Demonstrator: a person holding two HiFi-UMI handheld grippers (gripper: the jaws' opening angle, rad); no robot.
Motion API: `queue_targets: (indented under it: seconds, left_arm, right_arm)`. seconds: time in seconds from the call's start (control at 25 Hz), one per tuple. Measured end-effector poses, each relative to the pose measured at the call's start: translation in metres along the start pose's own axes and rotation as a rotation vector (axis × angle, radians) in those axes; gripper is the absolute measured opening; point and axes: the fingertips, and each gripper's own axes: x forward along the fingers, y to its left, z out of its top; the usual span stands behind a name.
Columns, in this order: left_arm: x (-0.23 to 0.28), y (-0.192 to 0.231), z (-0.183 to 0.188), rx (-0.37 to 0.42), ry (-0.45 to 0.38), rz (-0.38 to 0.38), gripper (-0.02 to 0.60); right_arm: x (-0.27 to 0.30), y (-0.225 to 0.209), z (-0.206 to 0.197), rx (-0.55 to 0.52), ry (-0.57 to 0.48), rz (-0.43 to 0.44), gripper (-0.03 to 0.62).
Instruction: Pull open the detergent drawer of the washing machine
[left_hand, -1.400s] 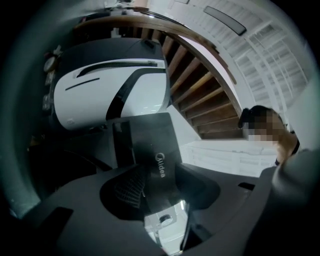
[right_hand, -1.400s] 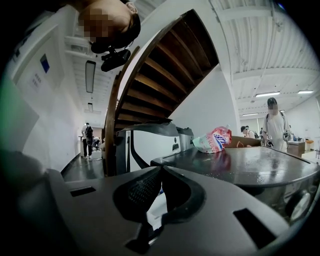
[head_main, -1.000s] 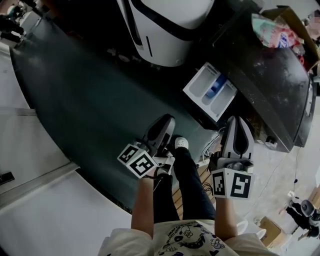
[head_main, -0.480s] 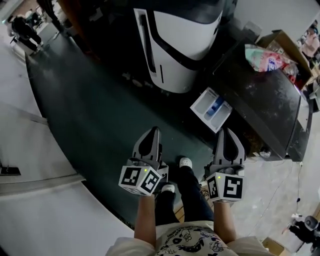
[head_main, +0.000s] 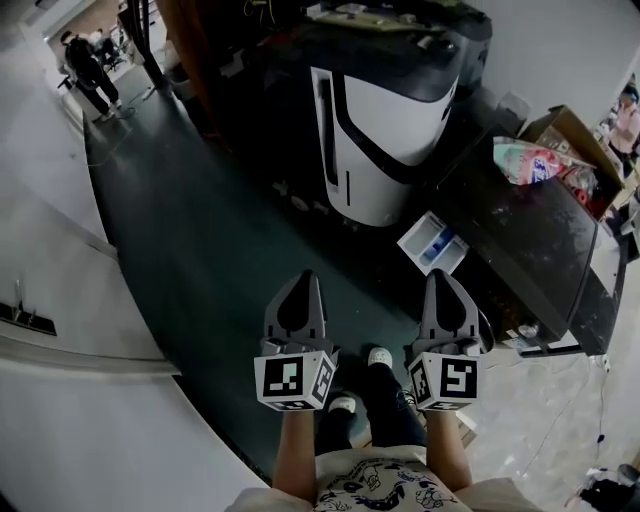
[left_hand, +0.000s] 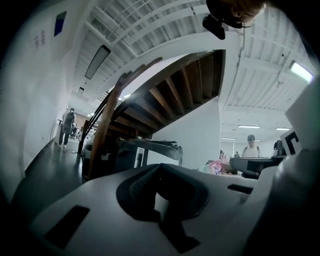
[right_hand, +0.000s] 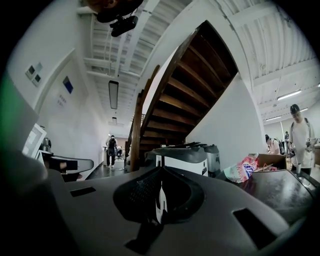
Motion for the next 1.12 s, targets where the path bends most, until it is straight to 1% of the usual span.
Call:
queue_targets:
  seconds: [0.16, 0.32, 0.52, 0.8, 1.12]
  left_arm:
    - [-0.02, 0.0, 0.026, 0.052, -0.033, 0.039, 0.014]
    - [-0.038, -0.003, 0.047, 0.089, -0.065, 0.057, 0.014]
    - [-0.059, -0.006, 0.069, 0.127, -0.093, 0.072, 0.014]
    - [-0.082, -0.01, 0.085, 0.161, -0.117, 0.088, 0.014]
    - [-0.101, -0.008, 0.095, 0.176, -0.134, 0.092, 0.014]
  right_arm:
    - [-0.008, 0.014, 0.018, 0.003, -0.021, 0.029, 0.011]
    - [-0.019, 0.026, 0.034, 0.001, -0.048, 0.055, 0.011]
    - [-0.036, 0.037, 0.056, -0.007, -0.093, 0.066, 0.011]
    - [-0.054, 0.048, 0.072, -0.018, -0.126, 0.083, 0.011]
    - [-0.069, 0.06, 0.079, -0.025, -0.139, 0.083, 0.011]
